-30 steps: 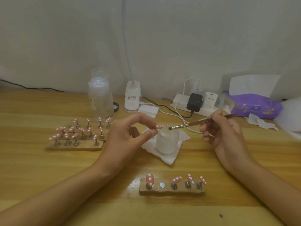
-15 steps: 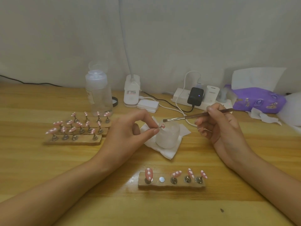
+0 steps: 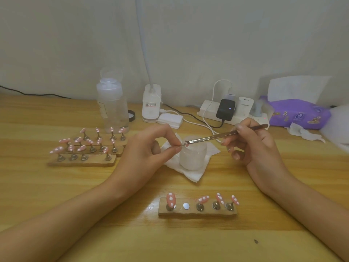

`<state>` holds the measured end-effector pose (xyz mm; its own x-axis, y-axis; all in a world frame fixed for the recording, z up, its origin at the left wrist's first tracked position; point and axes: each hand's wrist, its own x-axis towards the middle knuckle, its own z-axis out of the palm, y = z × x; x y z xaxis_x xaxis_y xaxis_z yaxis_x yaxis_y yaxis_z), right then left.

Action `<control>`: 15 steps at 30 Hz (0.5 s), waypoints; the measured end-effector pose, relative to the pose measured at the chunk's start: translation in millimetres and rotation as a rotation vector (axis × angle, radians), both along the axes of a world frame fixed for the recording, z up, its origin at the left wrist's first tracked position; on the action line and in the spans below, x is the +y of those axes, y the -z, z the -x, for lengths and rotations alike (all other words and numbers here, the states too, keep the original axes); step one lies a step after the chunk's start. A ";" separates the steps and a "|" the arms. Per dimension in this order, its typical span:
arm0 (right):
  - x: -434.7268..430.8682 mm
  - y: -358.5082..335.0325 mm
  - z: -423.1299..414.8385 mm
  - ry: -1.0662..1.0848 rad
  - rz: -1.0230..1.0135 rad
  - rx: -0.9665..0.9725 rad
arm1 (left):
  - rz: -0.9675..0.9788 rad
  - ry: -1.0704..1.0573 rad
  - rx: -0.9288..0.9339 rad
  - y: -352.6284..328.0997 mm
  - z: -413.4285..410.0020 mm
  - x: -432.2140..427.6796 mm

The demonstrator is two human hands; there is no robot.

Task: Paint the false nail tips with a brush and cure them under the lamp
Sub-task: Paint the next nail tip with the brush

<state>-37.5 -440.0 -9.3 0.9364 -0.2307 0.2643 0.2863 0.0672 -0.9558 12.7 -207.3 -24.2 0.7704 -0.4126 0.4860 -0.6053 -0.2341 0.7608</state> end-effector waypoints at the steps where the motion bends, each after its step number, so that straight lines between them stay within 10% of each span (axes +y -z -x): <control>1: -1.1 0.3 -0.1 0.019 -0.011 0.009 | -0.004 -0.004 -0.007 0.1 0.2 -0.1; 15: 0.5 -0.3 -0.3 0.014 0.009 -0.008 | 0.006 -0.001 -0.010 -0.8 0.5 0.2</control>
